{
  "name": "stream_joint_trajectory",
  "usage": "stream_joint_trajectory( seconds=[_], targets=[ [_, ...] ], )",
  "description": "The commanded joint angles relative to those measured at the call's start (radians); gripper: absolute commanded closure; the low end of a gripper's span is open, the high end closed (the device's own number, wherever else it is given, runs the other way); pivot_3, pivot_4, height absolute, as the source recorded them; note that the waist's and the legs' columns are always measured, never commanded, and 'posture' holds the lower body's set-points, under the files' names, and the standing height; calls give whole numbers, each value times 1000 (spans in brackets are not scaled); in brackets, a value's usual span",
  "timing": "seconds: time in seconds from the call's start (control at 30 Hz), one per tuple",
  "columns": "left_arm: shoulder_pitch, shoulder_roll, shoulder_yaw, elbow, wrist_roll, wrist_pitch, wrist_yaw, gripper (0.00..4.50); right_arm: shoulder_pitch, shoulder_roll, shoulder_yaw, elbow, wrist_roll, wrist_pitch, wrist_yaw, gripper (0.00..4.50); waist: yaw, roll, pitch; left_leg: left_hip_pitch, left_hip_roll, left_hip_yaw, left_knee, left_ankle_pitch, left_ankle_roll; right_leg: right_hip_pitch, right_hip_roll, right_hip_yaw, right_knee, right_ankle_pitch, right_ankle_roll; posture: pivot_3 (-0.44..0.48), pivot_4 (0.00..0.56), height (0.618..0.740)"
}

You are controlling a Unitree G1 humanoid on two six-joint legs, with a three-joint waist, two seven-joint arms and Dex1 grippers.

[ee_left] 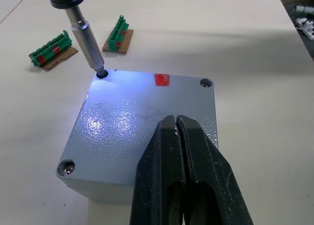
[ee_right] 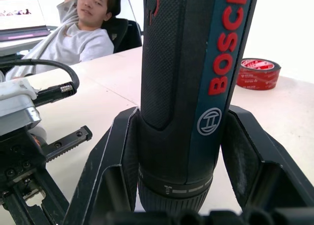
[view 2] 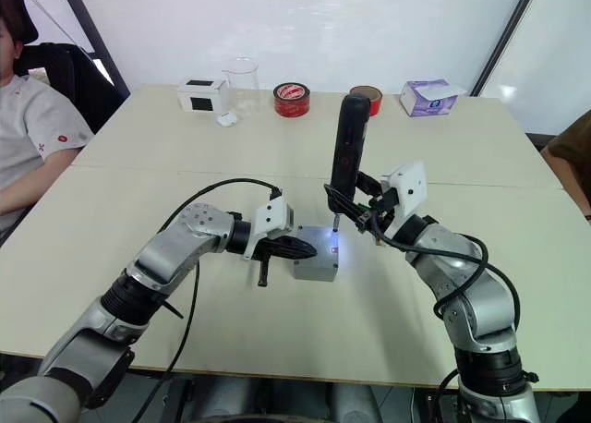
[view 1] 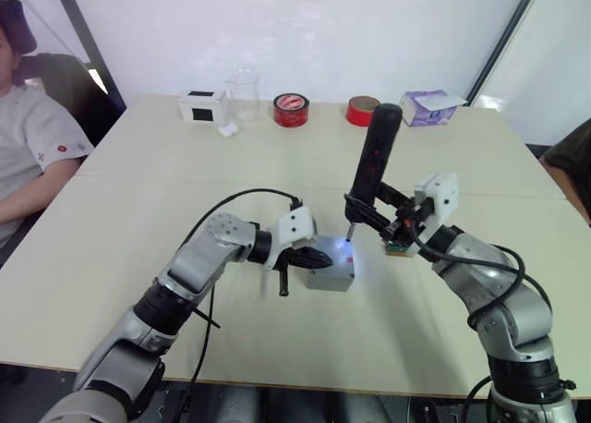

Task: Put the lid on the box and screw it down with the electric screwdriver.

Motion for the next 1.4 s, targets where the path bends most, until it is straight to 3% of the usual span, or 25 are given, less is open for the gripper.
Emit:
stream_joint_trajectory(
  seconds=[0.03, 0.1, 0.27, 0.4, 0.57, 0.73, 1.1, 1.17, 1.33, 1.4],
  targets=[
    [10, -2, -23, 15, 16, 16, -5, 4500, -156, -59, -124, -10, 180, 129, -13, 2663, 1, 2, 2, -3, -1, 1, 0, 0, 0, -3, -1, 0, 1, 0, 0, 0, 150, 740],
    [8, -7, -22, 18, 15, 15, -5, 4500, -235, -93, -185, 17, 257, 192, -38, 2663, 3, 5, 3, -14, -1, 0, 1, 0, 0, -14, -1, 0, 2, 1, 0, 0, 150, 740],
    [-16, -29, 56, -12, -39, 54, 18, 4500, -379, -267, -291, 141, 375, 483, -156, 2663, 7, 7, 4, -21, -2, -1, 1, 0, 0, -19, -1, -4, 2, 1, 0, 0, 150, 740],
    [-62, 24, 134, -115, -114, 152, -5, 4500, -315, -448, -315, 246, 408, 640, -51, 2663, 4, 7, 6, -30, -4, -3, 3, 1, 0, -26, -3, -6, 1, 1, 0, 0, 150, 740],
    [-47, 155, 172, -256, -207, 251, -85, 4500, -147, -670, -183, 380, 306, 748, 91, 2663, 4, 12, 9, -32, -5, -3, 2, -1, 2, -28, -2, -6, 0, 1, 1, 0, 150, 740],
    [11, 222, 164, -332, -242, 277, -92, 4500, -240, -696, -43, 563, 198, 821, 96, 2663, -20, 17, 14, -30, -5, 0, 2, 0, 2, -28, 0, -3, 0, 1, 1, 0, 150, 740],
    [114, 173, 181, -446, -303, 363, 53, 4500, -345, -686, 161, 702, 40, 836, 185, 2663, -18, 16, 18, -30, -4, -1, 3, 0, 2, -29, 6, -1, 1, 3, 5, 0, 150, 740],
    [132, 182, 199, -451, -319, 370, 64, 4500, -354, -687, 194, 720, 9, 811, 211, 1669, -18, 15, 18, -30, -4, 0, 3, 0, 2, -29, 6, -1, 1, 3, 5, 0, 150, 740],
    [171, 212, 256, -438, -355, 386, 87, 4500, -351, -694, 215, 728, -54, 741, 263, 19, -18, 15, 19, -30, -4, 0, 3, 0, 2, -29, 6, -1, 1, 3, 5, 0, 150, 740],
    [185, 243, 290, -436, -373, 400, 84, 4500, -350, -713, 204, 713, -76, 671, 301, 19, -17, 15, 19, -30, -4, 0, 3, 0, 1, -29, 6, -1, 1, 3, 5, 0, 150, 740]
  ],
)
